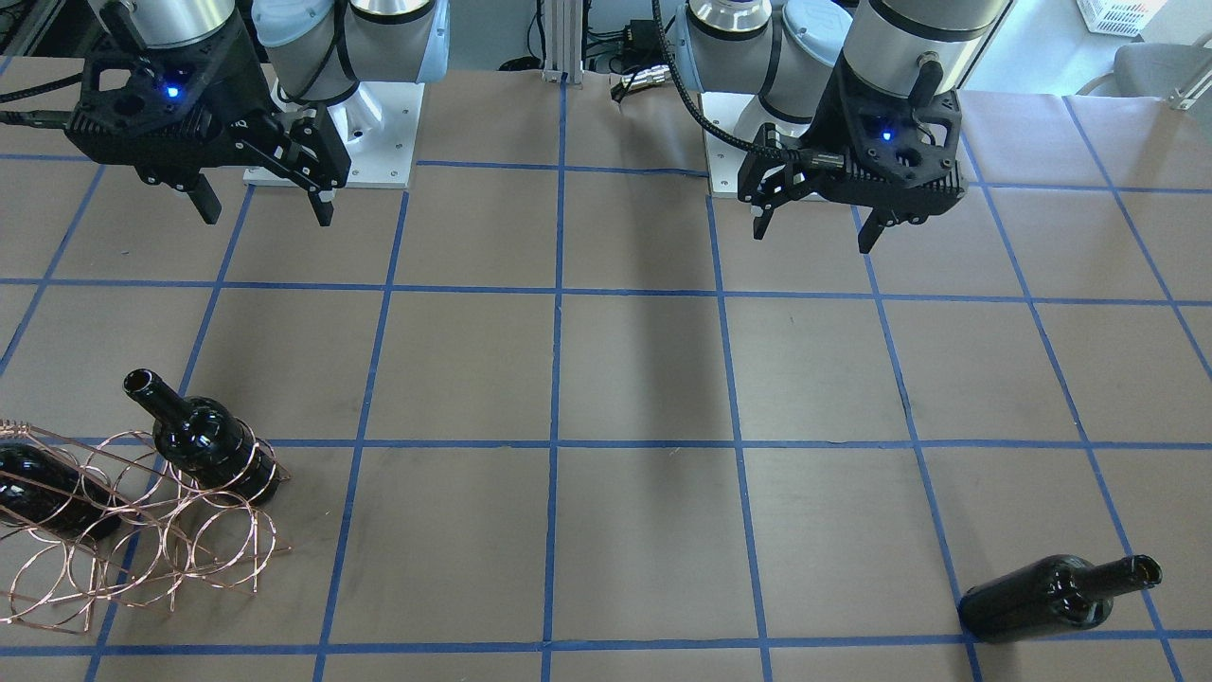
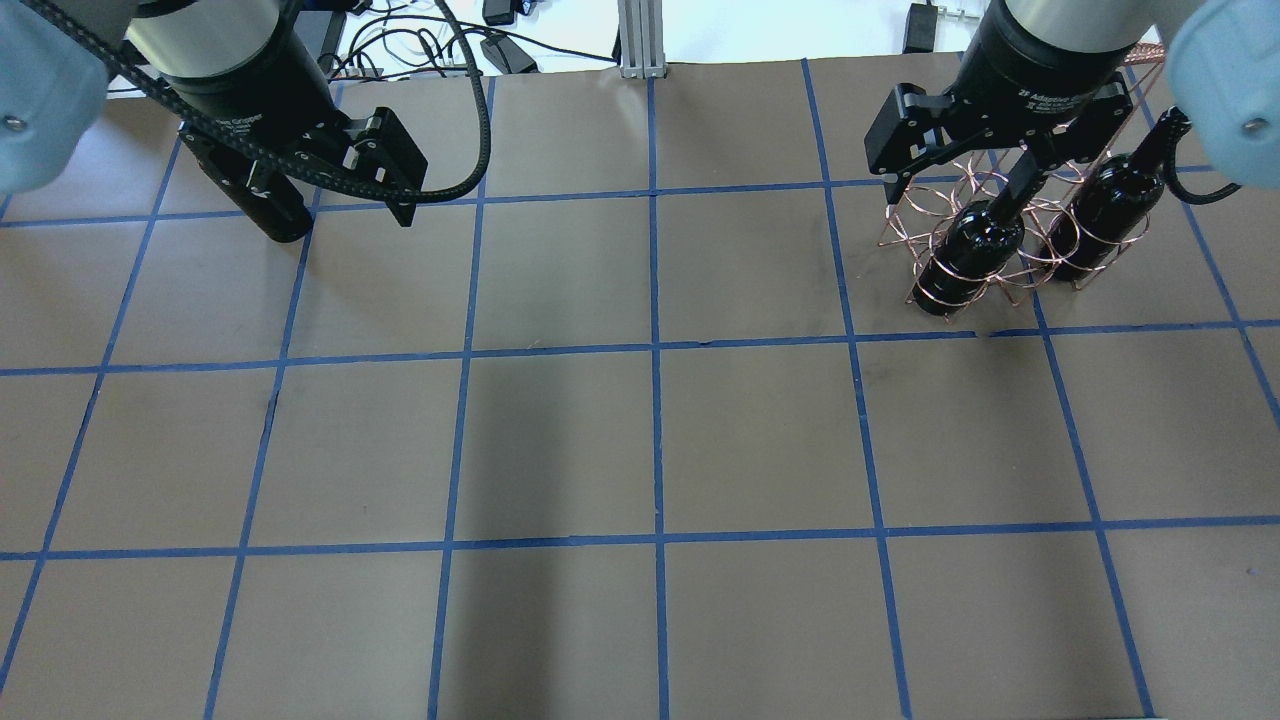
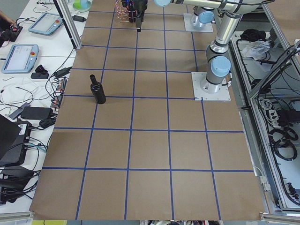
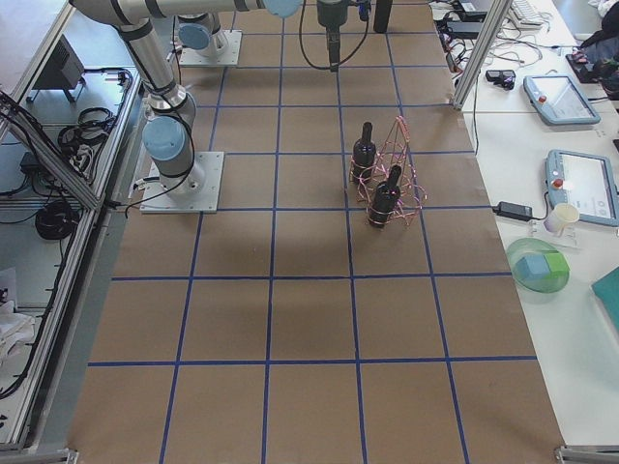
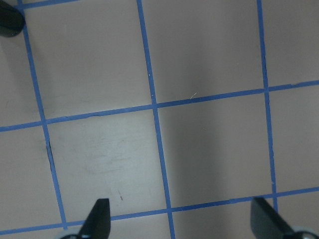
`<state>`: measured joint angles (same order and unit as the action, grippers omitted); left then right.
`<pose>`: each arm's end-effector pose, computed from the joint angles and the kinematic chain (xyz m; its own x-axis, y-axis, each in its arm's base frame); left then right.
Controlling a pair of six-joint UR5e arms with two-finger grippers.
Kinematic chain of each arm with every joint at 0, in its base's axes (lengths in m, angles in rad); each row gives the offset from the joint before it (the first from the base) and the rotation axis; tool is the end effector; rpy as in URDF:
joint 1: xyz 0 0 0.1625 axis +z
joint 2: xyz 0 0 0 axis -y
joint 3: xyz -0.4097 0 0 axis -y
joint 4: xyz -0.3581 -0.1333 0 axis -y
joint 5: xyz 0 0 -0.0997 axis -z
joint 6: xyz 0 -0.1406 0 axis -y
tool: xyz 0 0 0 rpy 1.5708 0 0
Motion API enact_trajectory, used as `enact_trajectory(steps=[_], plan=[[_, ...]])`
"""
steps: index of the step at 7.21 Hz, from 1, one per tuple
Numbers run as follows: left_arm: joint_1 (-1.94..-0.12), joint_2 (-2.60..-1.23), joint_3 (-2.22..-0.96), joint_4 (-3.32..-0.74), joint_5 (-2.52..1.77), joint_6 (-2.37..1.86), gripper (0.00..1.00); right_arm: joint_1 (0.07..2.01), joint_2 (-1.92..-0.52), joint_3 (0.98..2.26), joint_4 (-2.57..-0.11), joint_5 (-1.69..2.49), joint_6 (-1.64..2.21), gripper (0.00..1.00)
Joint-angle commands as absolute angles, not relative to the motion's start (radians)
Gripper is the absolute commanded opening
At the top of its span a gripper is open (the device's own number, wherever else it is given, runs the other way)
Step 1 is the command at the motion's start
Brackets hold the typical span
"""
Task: Place wine into wine basket
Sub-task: 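Move the left gripper over the standing dark wine bottle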
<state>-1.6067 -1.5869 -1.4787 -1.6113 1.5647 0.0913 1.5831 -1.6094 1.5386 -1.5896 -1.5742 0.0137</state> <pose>-0.1509 -0.4632 0.4624 -0.9919 0.1270 0.0028 0.1268 0.9913 -0.0359 0.1384 -0.4516 0.4661 -1.0000 0.0016 0.0022 0.0014 0.9960 -0.0895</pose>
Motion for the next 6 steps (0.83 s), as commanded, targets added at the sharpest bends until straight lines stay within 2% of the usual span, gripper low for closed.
enact_trajectory(steps=[1,4,6], plan=[[-1.608,-1.588,-1.482,-1.612,1.565,0.091,1.0,1.583,-1.609,1.539,-1.592,-1.568,0.012,1.0],[-1.589,-1.588,-1.493,-1.6,1.562,0.084,1.0,1.583,-1.608,1.54,-1.592,-1.566,0.014,1.0],[-1.472,-1.585,-1.494,-1.597,1.563,0.159,1.0,1.583,-1.605,1.539,-1.589,-1.568,0.012,1.0]])
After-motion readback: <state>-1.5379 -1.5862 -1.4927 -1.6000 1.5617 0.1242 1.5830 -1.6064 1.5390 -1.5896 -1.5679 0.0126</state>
